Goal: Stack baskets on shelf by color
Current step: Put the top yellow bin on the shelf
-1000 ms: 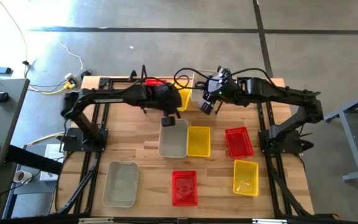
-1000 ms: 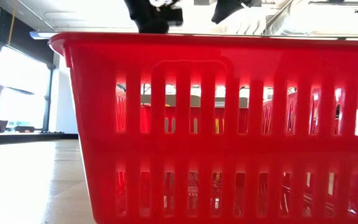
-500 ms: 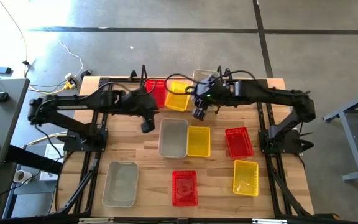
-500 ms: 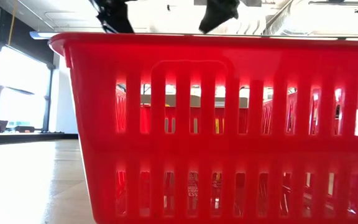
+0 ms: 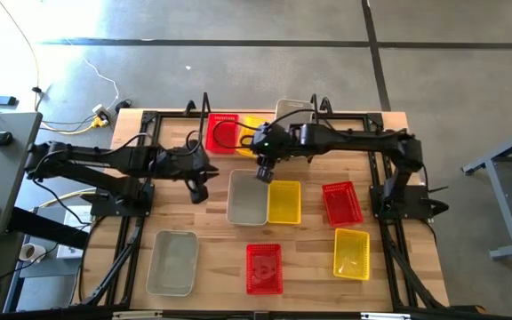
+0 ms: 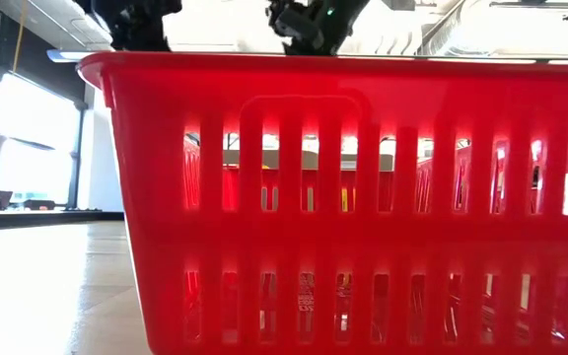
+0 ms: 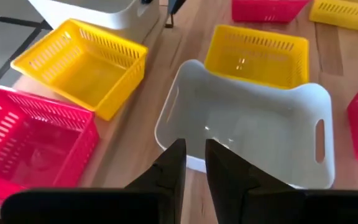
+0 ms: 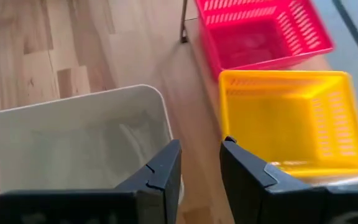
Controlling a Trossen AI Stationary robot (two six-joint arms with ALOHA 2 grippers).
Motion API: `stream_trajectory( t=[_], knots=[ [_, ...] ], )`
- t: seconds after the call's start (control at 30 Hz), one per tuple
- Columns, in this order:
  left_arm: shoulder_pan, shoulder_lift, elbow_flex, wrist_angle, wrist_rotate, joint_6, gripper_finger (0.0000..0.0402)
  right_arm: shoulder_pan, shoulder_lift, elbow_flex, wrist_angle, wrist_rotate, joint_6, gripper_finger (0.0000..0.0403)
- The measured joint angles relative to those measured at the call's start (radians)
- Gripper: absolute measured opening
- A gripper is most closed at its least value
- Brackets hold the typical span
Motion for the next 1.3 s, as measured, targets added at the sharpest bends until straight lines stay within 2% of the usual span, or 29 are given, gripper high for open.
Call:
stream_trajectory(
  t=[0.2, 0.5, 1.0, 1.3],
  knots=[
    [-0.001, -0.025, -0.059, 0.015, -0.002, -0.017, 0.0053, -0.014, 0.089, 0.000, 0.032, -0.033, 0.008, 0.0099],
    [-0.001, -0.024, -0.065, 0.021, -0.004, -0.013, 0.0053, -0.042, 0.189, 0.000, 0.039, -0.022, 0.052, 0.0099],
    [0.000, -0.024, -0.065, 0.032, -0.018, 0.018, 0.0053, -0.055, 0.201, 0.000, -0.001, 0.127, 0.112, 0.0099],
    [0.000, -0.024, -0.065, 0.033, -0.018, 0.017, 0.0053, -0.057, 0.199, 0.000, -0.029, 0.153, 0.106, 0.0099]
  ],
)
